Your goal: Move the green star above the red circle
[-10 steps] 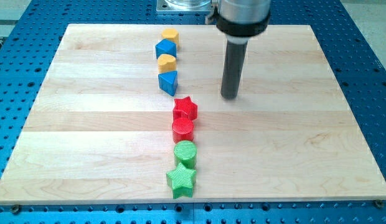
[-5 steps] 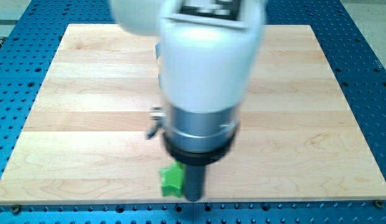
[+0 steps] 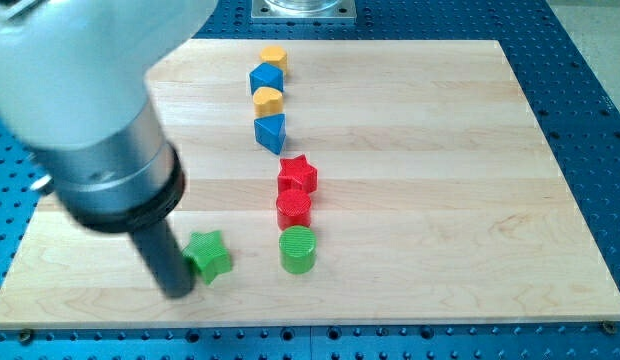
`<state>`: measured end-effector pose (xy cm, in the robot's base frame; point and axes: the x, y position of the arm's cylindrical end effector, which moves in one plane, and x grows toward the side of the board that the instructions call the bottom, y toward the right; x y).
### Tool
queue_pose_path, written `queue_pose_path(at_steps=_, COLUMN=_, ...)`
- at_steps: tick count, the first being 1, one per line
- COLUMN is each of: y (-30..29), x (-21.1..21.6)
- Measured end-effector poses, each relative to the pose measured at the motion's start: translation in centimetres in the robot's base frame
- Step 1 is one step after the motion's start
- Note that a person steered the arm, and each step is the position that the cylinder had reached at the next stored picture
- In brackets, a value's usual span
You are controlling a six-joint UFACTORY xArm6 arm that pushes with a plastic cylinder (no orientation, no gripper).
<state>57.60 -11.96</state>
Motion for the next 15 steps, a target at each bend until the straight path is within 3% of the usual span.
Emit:
queue_pose_path(at_steps=1, y=1.8, x=-6.9)
queue_pose_path(at_steps=2, y=2.1, x=-10.3)
queue_pose_path(at_steps=4, y=-3.0, x=-8.8)
queue_pose_path(at_steps=5, y=-3.1, x=-2.0)
queue_pose_path(at_steps=7, y=0.1, x=1.5)
queue_pose_path(at_steps=8, y=2.4, x=0.4)
queue_pose_path(at_steps=11, y=4.9, x=-11.4)
queue_pose_path(at_steps=15, y=2.3, x=-11.5)
